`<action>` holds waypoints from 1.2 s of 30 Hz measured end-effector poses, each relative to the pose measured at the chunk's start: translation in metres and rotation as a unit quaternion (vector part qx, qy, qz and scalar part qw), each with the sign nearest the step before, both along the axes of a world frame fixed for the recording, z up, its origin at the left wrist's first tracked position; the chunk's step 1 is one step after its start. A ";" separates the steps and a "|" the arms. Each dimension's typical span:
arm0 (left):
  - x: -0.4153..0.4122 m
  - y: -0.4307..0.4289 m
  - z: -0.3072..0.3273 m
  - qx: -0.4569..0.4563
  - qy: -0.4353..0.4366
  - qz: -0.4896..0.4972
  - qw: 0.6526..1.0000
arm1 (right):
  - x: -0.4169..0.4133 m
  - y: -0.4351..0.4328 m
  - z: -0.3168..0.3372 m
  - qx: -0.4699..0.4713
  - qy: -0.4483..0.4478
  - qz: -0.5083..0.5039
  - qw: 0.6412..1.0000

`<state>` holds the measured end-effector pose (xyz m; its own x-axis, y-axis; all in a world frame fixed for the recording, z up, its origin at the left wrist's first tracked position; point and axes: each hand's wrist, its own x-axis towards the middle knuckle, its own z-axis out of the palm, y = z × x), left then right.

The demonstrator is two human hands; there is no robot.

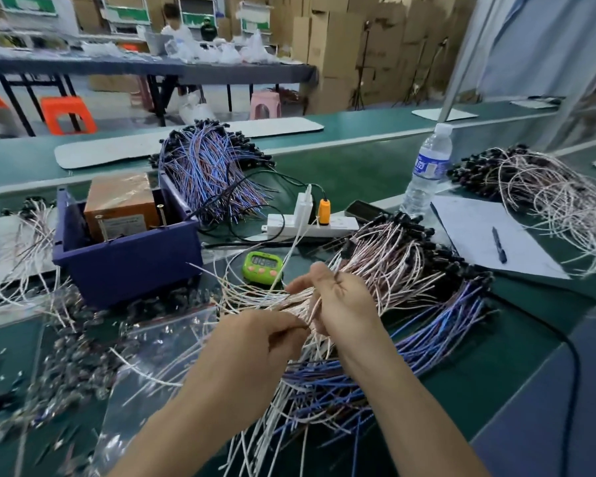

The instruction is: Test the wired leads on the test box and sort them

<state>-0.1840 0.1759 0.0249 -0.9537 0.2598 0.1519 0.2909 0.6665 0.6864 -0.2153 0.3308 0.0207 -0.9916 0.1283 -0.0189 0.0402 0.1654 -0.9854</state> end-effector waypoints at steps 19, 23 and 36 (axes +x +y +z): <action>-0.050 0.012 0.017 0.044 -0.122 0.057 0.990 | -0.026 0.080 0.012 -0.131 -0.045 -0.047 0.989; -0.062 0.022 0.026 0.036 -0.099 0.075 0.992 | -0.047 0.102 0.016 -0.115 -0.045 -0.105 0.987; -0.055 0.014 0.021 -0.099 -0.050 0.124 0.986 | -0.089 0.142 0.009 0.176 -0.062 -0.218 0.958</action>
<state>-0.2393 0.1895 0.0456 -0.9992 0.0327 0.0224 0.0396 0.8327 0.5523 -0.3045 0.4733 0.0298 -0.8355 0.5494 -0.0119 0.2934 0.4277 -0.8550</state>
